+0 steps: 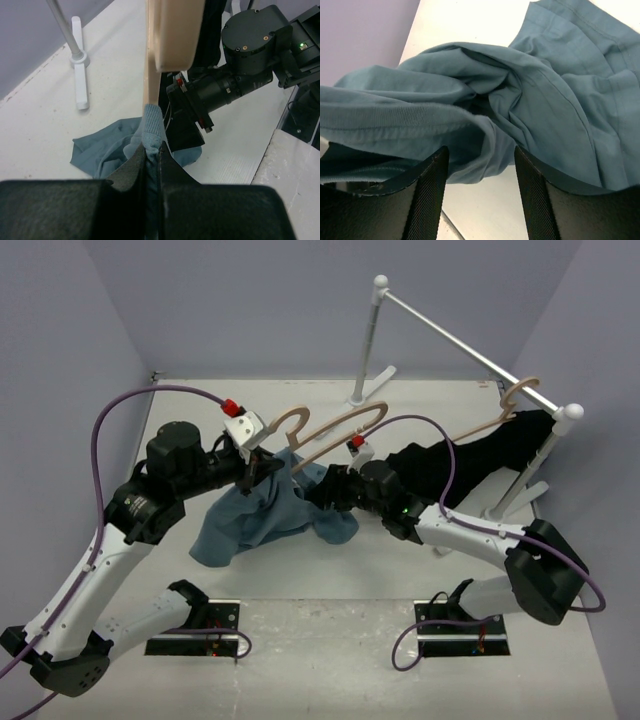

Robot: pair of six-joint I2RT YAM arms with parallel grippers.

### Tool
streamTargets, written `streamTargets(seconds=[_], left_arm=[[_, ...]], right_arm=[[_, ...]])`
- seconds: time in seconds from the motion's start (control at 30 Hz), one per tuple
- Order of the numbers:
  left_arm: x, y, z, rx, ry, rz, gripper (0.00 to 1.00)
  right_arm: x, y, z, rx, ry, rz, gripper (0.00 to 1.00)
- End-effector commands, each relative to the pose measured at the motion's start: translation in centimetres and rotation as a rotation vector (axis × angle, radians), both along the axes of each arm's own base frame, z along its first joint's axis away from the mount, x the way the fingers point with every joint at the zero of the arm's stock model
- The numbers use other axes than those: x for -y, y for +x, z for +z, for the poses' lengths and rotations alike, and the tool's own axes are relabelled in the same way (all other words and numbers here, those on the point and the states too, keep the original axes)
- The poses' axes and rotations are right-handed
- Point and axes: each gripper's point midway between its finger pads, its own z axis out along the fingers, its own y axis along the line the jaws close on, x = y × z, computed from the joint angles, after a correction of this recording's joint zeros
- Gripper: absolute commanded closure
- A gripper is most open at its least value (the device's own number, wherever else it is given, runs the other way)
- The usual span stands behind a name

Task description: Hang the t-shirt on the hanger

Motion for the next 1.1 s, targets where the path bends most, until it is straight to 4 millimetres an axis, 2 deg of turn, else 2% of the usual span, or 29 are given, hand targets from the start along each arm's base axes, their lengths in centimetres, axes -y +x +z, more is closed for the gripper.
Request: streamTargets(seconds=[0.0, 0.07, 0.13, 0.27, 0.37, 0.5, 0.53, 0.57, 0.67, 0.7, 0.73, 0.8, 0.87, 0.9, 0.97, 1.07], left_arm=[[-0.3, 0.3, 2.9, 0.070, -0.061, 0.025, 1.00], [-0.2, 0.3, 3.1, 0.074, -0.066, 0.028, 1.00], [-0.2, 0.3, 3.3, 0.075, -0.072, 0.029, 1.00], [-0.4, 0.2, 3.8, 0.084, -0.078, 0.035, 1.00], [-1.5, 0.3, 4.2, 0.096, -0.071, 0.089, 1.00], [-3.2, -0.3, 5.2, 0.104, -0.066, 0.156, 1.00], [-3.8, -0.5, 5.7, 0.115, -0.070, 0.179, 1.00], [-4.2, -1.0, 6.3, 0.128, -0.081, 0.182, 1.00], [-5.8, -2.4, 8.5, 0.175, -0.118, 0.217, 1.00], [-6.1, -2.9, 9.0, 0.185, -0.127, 0.219, 1.00], [-6.2, -3.2, 9.3, 0.188, -0.131, 0.213, 1.00], [-6.1, -3.9, 9.8, 0.194, -0.141, 0.188, 1.00], [-6.0, -4.2, 10.0, 0.196, -0.139, 0.168, 1.00], [-5.9, -4.3, 9.7, 0.191, -0.130, 0.160, 1.00], [-5.7, -4.2, 8.9, 0.173, -0.101, 0.150, 1.00], [-5.2, -3.1, 5.9, 0.116, -0.013, 0.139, 1.00]], right_arm=[[0.4, 0.5, -0.3, -0.005, 0.001, -0.051, 0.52], [-0.1, 0.2, -0.9, -0.019, 0.014, -0.025, 0.75], [-0.6, 0.1, -1.5, -0.035, 0.024, -0.003, 0.88], [-0.4, 0.8, -0.7, -0.023, 0.037, -0.019, 1.00], [2.1, 2.1, 0.7, 0.001, -0.004, -0.101, 1.00], [6.9, 4.5, 5.6, 0.113, -0.029, -0.230, 1.00], [9.1, 5.7, 7.9, 0.158, -0.009, -0.281, 1.00], [10.3, 6.2, 8.2, 0.158, -0.017, -0.302, 1.00], [12.5, 8.2, 13.5, 0.215, -0.019, -0.305, 1.00], [12.9, 8.3, 13.7, 0.212, -0.041, -0.297, 1.00], [12.8, 8.8, 16.6, 0.253, -0.018, -0.291, 1.00], [12.7, 9.9, 19.0, 0.260, -0.005, -0.266, 1.00], [12.9, 11.1, 18.7, 0.222, -0.037, -0.258, 1.00], [13.2, 11.7, 19.5, 0.228, -0.042, -0.263, 1.00], [13.5, 12.1, 21.7, 0.264, -0.035, -0.268, 1.00], [14.2, 11.4, 23.7, 0.300, -0.037, -0.266, 1.00]])
